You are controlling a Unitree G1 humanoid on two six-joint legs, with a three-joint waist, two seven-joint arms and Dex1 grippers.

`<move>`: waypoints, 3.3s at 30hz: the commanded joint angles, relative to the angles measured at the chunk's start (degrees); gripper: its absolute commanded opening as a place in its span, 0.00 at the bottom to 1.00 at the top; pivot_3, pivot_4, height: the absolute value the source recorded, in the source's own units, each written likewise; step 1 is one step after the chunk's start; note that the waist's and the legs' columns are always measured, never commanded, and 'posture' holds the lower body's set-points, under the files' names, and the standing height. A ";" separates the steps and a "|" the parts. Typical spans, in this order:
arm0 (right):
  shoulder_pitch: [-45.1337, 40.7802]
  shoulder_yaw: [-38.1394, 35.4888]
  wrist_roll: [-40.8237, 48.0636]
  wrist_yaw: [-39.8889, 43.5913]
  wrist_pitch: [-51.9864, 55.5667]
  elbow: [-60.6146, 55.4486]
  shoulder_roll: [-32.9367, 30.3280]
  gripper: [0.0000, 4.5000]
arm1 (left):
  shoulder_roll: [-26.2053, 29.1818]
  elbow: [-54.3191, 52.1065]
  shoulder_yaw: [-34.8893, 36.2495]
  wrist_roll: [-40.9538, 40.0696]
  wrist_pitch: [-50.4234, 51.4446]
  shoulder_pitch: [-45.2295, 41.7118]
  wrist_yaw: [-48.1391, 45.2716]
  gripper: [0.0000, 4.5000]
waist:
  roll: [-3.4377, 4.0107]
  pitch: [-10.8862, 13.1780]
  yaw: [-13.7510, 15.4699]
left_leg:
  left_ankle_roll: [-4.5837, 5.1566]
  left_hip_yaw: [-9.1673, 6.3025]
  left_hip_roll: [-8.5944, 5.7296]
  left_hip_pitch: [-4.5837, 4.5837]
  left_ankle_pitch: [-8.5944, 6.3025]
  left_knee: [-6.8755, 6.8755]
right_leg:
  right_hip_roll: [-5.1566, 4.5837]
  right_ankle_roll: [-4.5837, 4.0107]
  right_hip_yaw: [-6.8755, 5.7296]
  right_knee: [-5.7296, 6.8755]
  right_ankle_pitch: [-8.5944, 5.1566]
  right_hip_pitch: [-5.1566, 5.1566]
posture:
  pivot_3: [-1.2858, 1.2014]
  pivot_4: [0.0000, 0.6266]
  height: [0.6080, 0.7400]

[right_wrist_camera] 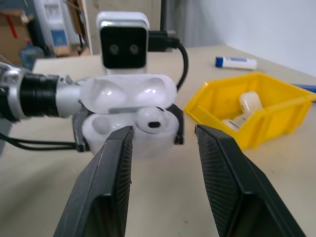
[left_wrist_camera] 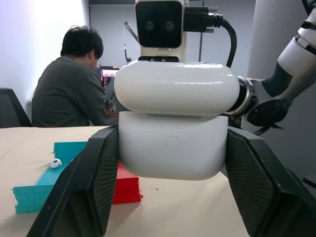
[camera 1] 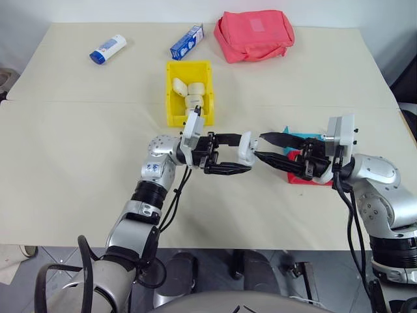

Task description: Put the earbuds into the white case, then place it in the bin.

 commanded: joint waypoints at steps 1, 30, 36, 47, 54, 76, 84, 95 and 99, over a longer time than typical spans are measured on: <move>0.23 -3.89 0.41 -1.17 1.96 -2.68 -3.14 0.46 | -0.22 0.66 0.73 -0.55 -1.72 -2.27 -2.51 0.62 | 0.00 0.00 0.05 | 0.00 0.00 0.00 0.00 0.00 0.00 | 0.00 0.00 0.00 0.00 0.00 0.00 | 0.52 0.24 1.00; 50.39 -54.13 1.67 -12.04 7.59 -20.01 2.03 0.46 | -2.53 3.38 1.80 -0.26 -4.16 -4.63 -0.78 0.62 | 0.01 0.00 1.11 | 0.36 0.16 0.06 -0.01 -0.23 -0.28 | 0.06 0.07 0.10 -0.53 0.22 0.01 | 0.52 0.24 1.00; 47.25 -51.84 1.35 -13.60 10.04 -18.24 -2.56 0.46 | -2.80 2.91 1.94 -0.32 -4.44 -4.39 -0.36 0.62 | 0.00 0.00 1.18 | 0.28 0.18 0.04 -0.02 -0.16 -0.29 | 0.06 0.05 0.09 -0.54 0.21 0.00 | 0.52 0.24 1.00; 20.32 -25.89 -9.87 -12.34 11.61 3.39 -23.23 0.50 | -4.35 -3.49 1.30 -0.27 -4.50 0.01 2.15 0.62 | 0.00 0.01 0.30 | 0.14 0.11 -0.03 -0.10 0.04 -0.32 | 0.01 -0.03 0.03 -0.43 0.19 -0.06 | 0.52 0.24 1.00; 1.81 -7.98 -18.71 -8.64 12.21 19.17 -29.28 0.96 | -4.65 -8.44 0.55 -0.42 -4.02 3.63 4.72 0.62 | 0.03 0.00 0.05 | 0.21 0.08 -0.14 -0.20 0.10 -0.27 | -0.07 0.05 0.03 -0.47 0.29 -0.06 | 0.52 0.24 1.00; -33.86 17.97 -39.78 7.22 -0.29 50.14 -20.41 0.59 | -5.88 -12.29 -1.02 -0.60 -4.53 7.03 8.80 0.62 | 0.09 -0.01 -0.87 | 0.07 0.08 -0.17 -0.27 0.20 -0.09 | -0.06 0.17 -0.02 -0.46 0.39 -0.07 | 0.52 0.24 1.00; -37.37 20.45 -43.46 12.25 -1.97 55.96 -18.21 0.59 | -5.61 -12.58 -1.45 -0.79 -4.20 7.30 7.95 0.62 | 0.10 -0.02 -1.56 | 0.01 0.11 -0.16 -0.25 0.26 -0.08 | -0.05 0.17 -0.01 -0.43 0.39 -0.07 | 0.52 0.24 1.00; -44.67 21.10 -49.28 7.86 -9.87 69.52 -12.73 0.59 | -4.79 -14.04 -1.79 -0.85 -3.76 8.33 8.39 0.62 | 0.15 -0.04 -1.58 | -0.06 0.12 -0.16 -0.23 0.30 -0.08 | -0.04 0.17 0.03 -0.40 0.39 -0.07 | 0.52 0.24 1.00; -46.30 21.02 -50.38 7.09 -11.44 72.82 -11.39 0.59 | -4.50 -14.79 -1.94 -0.86 -3.46 8.83 8.73 0.62 | 0.17 -0.05 -1.72 | -0.06 0.13 -0.17 -0.23 0.31 -0.08 | -0.04 0.17 0.04 -0.39 0.39 -0.06 | 0.52 0.24 1.00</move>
